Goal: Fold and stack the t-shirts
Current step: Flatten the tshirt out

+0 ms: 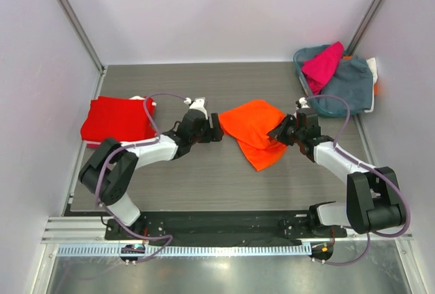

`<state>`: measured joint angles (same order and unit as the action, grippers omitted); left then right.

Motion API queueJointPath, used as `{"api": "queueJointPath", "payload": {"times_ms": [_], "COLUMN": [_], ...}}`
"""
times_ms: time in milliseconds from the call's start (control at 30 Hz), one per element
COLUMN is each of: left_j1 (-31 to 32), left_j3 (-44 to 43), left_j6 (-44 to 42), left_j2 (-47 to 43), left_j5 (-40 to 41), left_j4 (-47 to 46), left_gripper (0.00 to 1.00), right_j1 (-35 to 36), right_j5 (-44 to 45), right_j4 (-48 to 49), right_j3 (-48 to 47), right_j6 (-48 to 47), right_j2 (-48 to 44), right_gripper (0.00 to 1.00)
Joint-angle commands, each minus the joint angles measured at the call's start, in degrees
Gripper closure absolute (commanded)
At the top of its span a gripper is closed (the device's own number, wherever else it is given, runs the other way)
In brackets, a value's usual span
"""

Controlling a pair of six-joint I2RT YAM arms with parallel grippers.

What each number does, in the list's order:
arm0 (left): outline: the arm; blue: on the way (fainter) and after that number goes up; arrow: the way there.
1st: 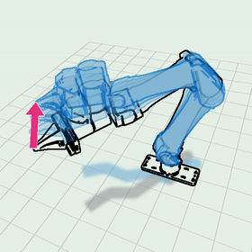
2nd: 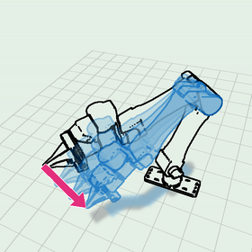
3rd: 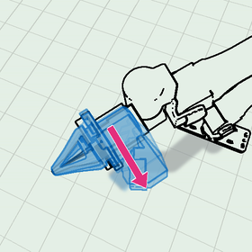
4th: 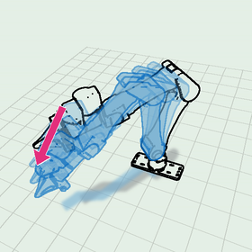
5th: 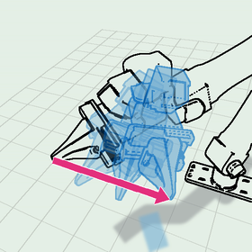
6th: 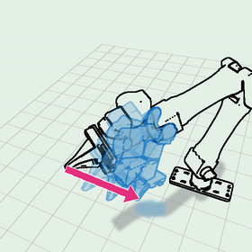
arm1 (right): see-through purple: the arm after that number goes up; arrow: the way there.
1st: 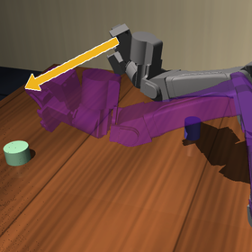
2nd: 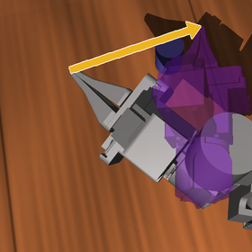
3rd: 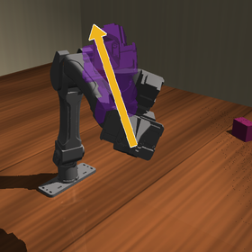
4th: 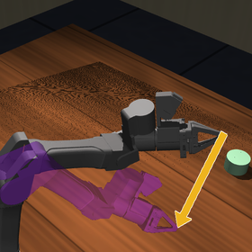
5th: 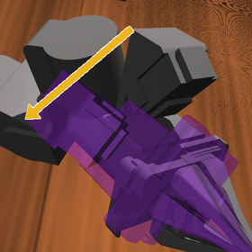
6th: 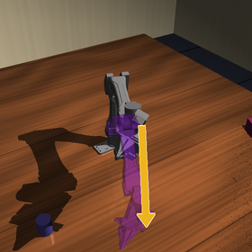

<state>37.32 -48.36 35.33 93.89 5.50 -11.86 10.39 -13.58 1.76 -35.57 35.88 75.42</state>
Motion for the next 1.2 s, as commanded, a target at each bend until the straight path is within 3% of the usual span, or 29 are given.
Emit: {"api": "queueJointPath", "payload": {"times_ms": [0, 200, 533, 733, 800, 833, 867, 1000, 1100, 1133, 1167], "left_j1": [-1.37, -2.86, -4.36, -4.36, -4.36, -4.36, -4.27, -4.54, -5.68, -6.64, -7.26], "left_j3": [-2.27, -3.58, -10.43, -15.27, -15.62, -15.63, -15.54, -15.8, -15.54, -15.71, -15.97], "left_j6": [-0.53, 0.0, 3.25, 6.59, 7.47, 7.47, 7.56, 7.65, 8.87, 9.14, 9.31], "left_j2": [2.52, 6.91, 14.38, 19.75, 19.58, 18.97, 18.18, 8.19, -1.81, -4.21, -6.59], "left_j5": [1.54, 2.15, -1.8, -4.71, -4.71, -4.79, -4.88, -3.65, -4.96, -5.32, -7.58], "left_j4": [-1.14, -1.5, 0.08, 1.14, 1.05, 1.57, 2.1, 10.08, 18.87, 23.24, 25.37], "left_gripper": [0.28, 0.39, 0.45, 0.67, 0.82, 0.95, 1.0, 1.0, 1.0, 1.0, 1.0], "right_j1": [0.33, 0.33, 0.33, 0.33, 0.33, 0.33, 0.33, 0.33, 0.33, 0.33, 0.42], "right_j5": [-1.62, -3.47, -4.79, -4.0, -2.95, -2.59, -1.98, 0.4, 1.54, 1.72, 2.24], "right_j4": [2.89, 9.04, 12.04, 10.55, 9.06, 8.44, 6.78, 2.64, -0.52, -1.05, -1.4], "right_j3": [-2.13, 0.85, 3.84, 4.02, 3.84, 3.5, 3.32, 1.74, 0.42, 0.42, 0.59], "right_j6": [-1.6, -0.11, 0.95, 1.21, 0.86, 0.77, 0.25, -0.55, -1.07, -1.25, -1.25], "right_j2": [-0.71, -0.97, -0.53, -3.25, -4.13, -5.01, -5.54, -8.35, -10.99, -11.43, -13.0], "right_gripper": [0.97, 0.99, 0.99, 0.99, 0.99, 0.99, 0.99, 0.98, 0.91, 0.71, 0.57]}}
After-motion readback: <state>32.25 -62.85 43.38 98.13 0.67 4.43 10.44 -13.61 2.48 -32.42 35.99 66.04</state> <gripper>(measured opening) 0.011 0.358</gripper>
